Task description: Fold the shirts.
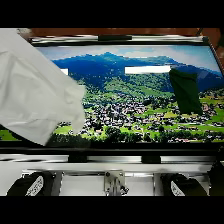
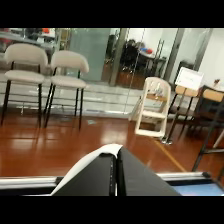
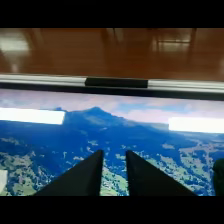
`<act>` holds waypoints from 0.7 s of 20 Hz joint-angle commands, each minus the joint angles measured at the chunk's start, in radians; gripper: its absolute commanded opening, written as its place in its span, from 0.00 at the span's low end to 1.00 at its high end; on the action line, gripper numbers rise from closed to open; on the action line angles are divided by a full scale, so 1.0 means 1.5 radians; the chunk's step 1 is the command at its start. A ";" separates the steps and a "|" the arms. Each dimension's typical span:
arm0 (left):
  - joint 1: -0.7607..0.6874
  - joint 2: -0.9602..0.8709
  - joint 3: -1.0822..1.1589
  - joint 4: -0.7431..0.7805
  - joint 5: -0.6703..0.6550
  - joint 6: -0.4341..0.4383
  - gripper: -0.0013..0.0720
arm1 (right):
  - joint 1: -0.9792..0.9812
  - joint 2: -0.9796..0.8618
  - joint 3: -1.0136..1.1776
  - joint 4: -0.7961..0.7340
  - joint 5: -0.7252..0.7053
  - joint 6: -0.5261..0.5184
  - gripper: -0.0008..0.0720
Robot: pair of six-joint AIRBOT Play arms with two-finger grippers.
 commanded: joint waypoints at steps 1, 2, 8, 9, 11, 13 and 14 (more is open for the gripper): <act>0.000 -0.014 0.035 -0.083 -0.029 -0.025 0.06 | -0.002 -0.007 0.015 0.055 -0.042 0.005 0.53; 0.000 -0.025 0.035 -0.131 -0.040 -0.025 0.06 | -0.002 -0.012 0.015 0.066 -0.039 0.003 0.55; -0.188 -0.119 0.034 -0.201 -0.065 0.022 0.06 | -0.002 -0.020 0.015 0.044 0.009 0.011 0.55; -0.243 -0.146 0.034 -0.200 -0.065 0.038 0.06 | -0.002 -0.020 0.015 0.031 0.009 0.016 0.55; -0.342 -0.209 0.033 -0.181 -0.065 0.071 0.06 | -0.002 -0.020 0.015 -0.001 0.008 0.031 0.55; -0.424 -0.281 0.033 -0.113 -0.066 0.073 0.06 | -0.002 -0.020 0.015 -0.045 0.007 0.051 0.55; -0.459 -0.322 0.033 -0.083 -0.067 0.067 0.06 | -0.002 -0.020 0.015 -0.071 0.003 0.063 0.55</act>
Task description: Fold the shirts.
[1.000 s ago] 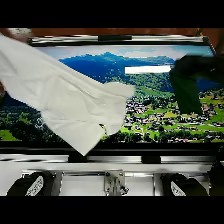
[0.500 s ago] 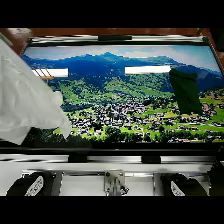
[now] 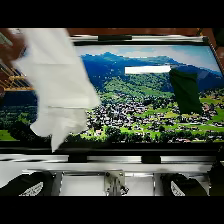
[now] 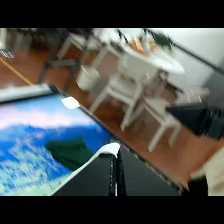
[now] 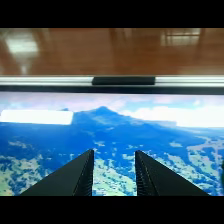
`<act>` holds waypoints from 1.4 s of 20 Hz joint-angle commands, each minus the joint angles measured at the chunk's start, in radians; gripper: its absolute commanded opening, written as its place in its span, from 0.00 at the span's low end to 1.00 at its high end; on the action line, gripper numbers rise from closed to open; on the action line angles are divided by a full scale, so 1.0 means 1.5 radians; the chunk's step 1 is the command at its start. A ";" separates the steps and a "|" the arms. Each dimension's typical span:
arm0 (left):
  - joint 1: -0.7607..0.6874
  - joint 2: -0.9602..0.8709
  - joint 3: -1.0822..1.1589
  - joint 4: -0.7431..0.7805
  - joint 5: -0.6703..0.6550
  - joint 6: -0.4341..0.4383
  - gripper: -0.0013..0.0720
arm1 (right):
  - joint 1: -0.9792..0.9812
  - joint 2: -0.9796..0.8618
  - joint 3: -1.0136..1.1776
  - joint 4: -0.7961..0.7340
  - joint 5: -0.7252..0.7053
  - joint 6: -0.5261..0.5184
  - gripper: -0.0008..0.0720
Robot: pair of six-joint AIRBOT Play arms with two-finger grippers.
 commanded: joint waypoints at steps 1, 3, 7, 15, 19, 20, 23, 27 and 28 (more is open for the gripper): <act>-0.136 -0.131 0.001 0.078 -0.005 0.008 0.06 | 0.000 -0.001 0.001 -0.093 -0.010 0.039 0.55; -0.182 -0.215 0.001 0.079 -0.013 0.000 0.06 | 0.000 -0.001 0.001 -0.150 -0.035 0.049 0.55; -0.244 -0.363 0.001 0.079 -0.035 -0.019 0.09 | 0.000 -0.001 0.001 -0.240 -0.069 0.053 0.55; -0.086 -0.332 0.004 0.276 -0.304 -0.137 0.74 | -0.001 -0.071 0.001 -0.227 -0.225 0.021 0.71; 0.016 -0.224 -0.030 0.463 -0.395 -0.148 0.73 | -0.074 -0.172 -0.075 -0.005 -0.339 -0.071 0.71; 0.039 -0.190 -0.069 0.461 -0.405 -0.153 0.84 | -0.098 -0.190 -0.113 0.053 -0.346 -0.081 0.71; 0.088 -0.086 -0.255 0.461 -0.393 -0.159 0.96 | -0.136 -0.223 -0.252 0.194 -0.328 -0.119 0.72; 0.147 0.045 -0.535 0.461 -0.317 -0.190 0.96 | -0.071 -0.242 -0.366 0.206 -0.274 -0.146 0.87; 0.163 0.070 -0.584 0.461 -0.311 -0.193 0.96 | -0.045 -0.242 -0.378 0.205 -0.236 -0.147 0.87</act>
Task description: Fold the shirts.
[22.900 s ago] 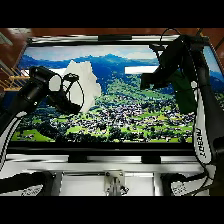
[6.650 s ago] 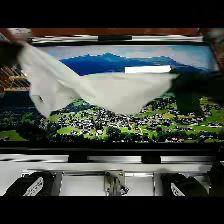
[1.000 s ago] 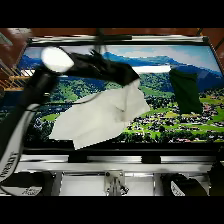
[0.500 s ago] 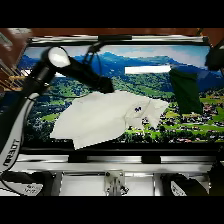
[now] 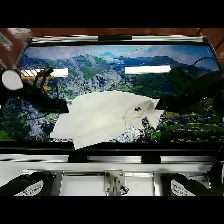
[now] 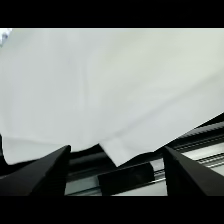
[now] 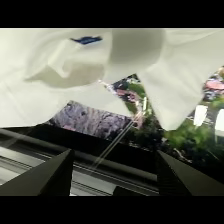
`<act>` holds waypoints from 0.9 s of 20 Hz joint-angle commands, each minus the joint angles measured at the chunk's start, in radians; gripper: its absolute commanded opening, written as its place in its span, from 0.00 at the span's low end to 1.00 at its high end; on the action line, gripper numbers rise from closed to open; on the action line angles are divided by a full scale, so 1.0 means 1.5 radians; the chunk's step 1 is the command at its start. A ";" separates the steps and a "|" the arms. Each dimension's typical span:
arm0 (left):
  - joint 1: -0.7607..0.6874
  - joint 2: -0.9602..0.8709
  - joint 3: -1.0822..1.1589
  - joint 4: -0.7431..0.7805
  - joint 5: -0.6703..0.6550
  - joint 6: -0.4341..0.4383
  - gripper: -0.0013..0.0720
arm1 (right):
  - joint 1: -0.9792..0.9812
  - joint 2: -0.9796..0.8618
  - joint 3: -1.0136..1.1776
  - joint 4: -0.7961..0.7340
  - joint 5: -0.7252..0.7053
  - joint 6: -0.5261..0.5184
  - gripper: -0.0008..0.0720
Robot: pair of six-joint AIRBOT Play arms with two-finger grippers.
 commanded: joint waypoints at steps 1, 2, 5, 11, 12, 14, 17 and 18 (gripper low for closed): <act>0.058 0.101 -0.196 0.013 0.036 -0.026 0.96 | 0.064 -0.015 -0.070 0.041 0.092 -0.022 0.87; 0.069 0.117 -0.226 0.012 0.037 -0.027 0.96 | 0.085 -0.018 -0.070 0.037 0.128 -0.021 0.87; 0.072 0.134 -0.267 -0.032 0.072 -0.043 0.96 | 0.111 -0.022 -0.070 -0.013 0.237 0.010 0.87; -0.012 0.125 -0.267 -0.151 0.234 -0.051 0.95 | 0.102 -0.022 -0.061 -0.122 0.256 0.063 0.87; -0.025 0.119 -0.267 -0.150 0.242 -0.050 0.94 | 0.102 -0.023 -0.061 -0.144 0.250 0.069 0.87; -0.031 0.108 -0.267 -0.134 0.226 -0.042 0.94 | 0.102 -0.023 -0.061 -0.170 0.240 0.073 0.87; -0.020 0.108 -0.261 -0.067 0.168 -0.043 0.94 | 0.102 -0.023 -0.061 -0.199 0.228 0.073 0.87; -0.019 0.108 -0.261 -0.070 0.164 -0.049 0.94 | 0.102 -0.023 -0.061 -0.210 0.229 0.078 0.87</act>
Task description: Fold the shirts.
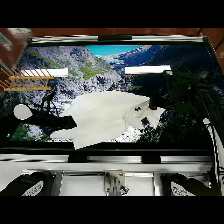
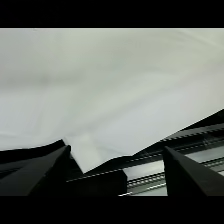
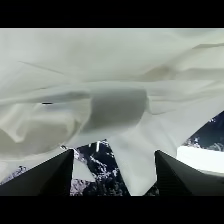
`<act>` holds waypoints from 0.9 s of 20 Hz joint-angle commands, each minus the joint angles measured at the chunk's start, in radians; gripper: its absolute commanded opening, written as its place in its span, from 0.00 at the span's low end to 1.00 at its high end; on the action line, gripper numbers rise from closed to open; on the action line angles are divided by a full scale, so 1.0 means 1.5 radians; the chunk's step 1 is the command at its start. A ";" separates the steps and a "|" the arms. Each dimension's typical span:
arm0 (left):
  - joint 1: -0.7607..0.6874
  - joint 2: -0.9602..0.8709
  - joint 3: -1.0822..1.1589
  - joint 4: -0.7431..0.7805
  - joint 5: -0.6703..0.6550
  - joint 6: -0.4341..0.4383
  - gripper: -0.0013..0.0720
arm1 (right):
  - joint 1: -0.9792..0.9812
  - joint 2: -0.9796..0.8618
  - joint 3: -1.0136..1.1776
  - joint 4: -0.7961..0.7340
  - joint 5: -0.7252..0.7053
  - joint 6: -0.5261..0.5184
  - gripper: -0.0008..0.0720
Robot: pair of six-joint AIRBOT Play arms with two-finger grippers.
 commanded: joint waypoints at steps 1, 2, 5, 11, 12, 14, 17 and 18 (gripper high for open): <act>-0.007 -0.004 0.002 0.015 -0.023 -0.014 0.93 | 0.001 -0.001 0.001 -0.050 -0.002 0.022 0.87; -0.022 -0.004 0.002 0.020 -0.026 -0.014 0.89 | 0.001 -0.001 0.001 -0.050 0.003 0.034 0.87; -0.055 -0.004 0.002 0.149 -0.071 -0.041 0.88 | 0.001 -0.001 0.001 -0.027 -0.004 0.045 0.87; 0.047 0.016 0.002 0.272 -0.166 -0.049 0.97 | 0.001 -0.001 0.001 0.073 -0.103 0.011 0.87; 0.078 0.018 0.002 0.272 -0.158 -0.049 0.97 | 0.001 -0.001 0.001 0.083 -0.111 0.011 0.87; 0.139 0.014 -0.001 0.270 -0.124 -0.041 0.96 | 0.001 -0.001 0.001 0.098 -0.113 0.009 0.87; 0.199 -0.027 -0.016 0.188 -0.091 0.013 0.96 | 0.001 -0.001 0.001 0.108 -0.112 0.010 0.87; 0.201 -0.046 -0.020 0.173 -0.080 0.025 0.96 | 0.001 -0.001 0.001 0.110 -0.114 0.009 0.87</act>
